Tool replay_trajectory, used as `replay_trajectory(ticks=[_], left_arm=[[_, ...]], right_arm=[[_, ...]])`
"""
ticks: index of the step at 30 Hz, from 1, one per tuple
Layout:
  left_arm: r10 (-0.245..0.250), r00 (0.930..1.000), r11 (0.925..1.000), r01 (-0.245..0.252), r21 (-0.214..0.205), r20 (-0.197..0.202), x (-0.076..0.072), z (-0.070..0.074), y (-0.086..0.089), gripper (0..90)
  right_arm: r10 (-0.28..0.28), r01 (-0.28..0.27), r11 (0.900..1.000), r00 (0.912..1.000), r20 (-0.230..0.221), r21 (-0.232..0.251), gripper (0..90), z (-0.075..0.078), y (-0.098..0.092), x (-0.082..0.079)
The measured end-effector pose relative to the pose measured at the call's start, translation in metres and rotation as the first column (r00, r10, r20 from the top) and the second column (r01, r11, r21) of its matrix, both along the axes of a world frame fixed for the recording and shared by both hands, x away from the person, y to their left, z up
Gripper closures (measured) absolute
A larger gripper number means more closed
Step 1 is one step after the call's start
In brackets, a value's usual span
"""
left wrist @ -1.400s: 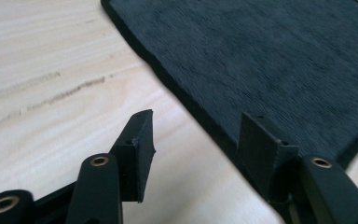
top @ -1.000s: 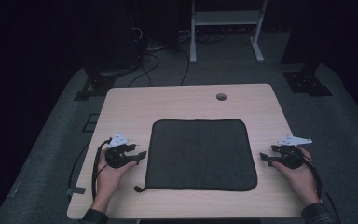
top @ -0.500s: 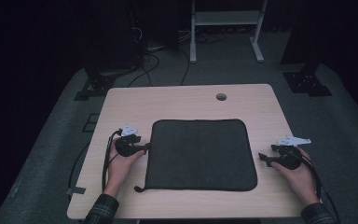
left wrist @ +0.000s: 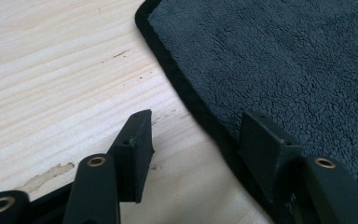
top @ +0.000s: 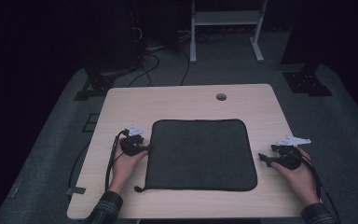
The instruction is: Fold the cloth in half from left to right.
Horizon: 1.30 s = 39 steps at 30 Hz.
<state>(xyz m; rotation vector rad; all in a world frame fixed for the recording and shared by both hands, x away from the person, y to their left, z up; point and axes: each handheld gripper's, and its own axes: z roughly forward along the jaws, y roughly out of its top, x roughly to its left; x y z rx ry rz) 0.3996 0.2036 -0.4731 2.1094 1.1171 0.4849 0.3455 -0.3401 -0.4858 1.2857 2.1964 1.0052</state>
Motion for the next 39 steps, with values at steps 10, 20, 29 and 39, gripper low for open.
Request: replay_trajectory(ticks=[10, 20, 29, 39], left_arm=[[0.005, 0.9995, 0.9996, -0.006, -0.027, -0.032, -0.006, 0.002, -0.008, 72.1], [0.035, 0.9972, 0.9977, -0.038, -0.056, -0.066, -0.008, 0.003, -0.013, 89.1], [0.04, 0.9955, 0.9949, -0.047, -0.09, -0.085, -0.007, 0.004, -0.004, 89.4], [0.065, 0.9945, 0.989, -0.075, -0.128, -0.083, -0.01, 0.015, 0.011, 89.4]], right_arm=[[0.0, 0.0, 1.0, 1.0, -0.002, 0.0, 27.5, 0.0, -0.001, -0.001], [0.001, -0.001, 1.0, 1.0, -0.002, 0.0, 27.3, 0.0, -0.001, -0.001], [0.005, -0.005, 1.0, 1.0, -0.003, 0.006, 27.3, 0.0, -0.002, -0.001], [0.01, -0.01, 0.9999, 0.9999, -0.005, 0.007, 27.4, 0.0, -0.002, -0.001]])
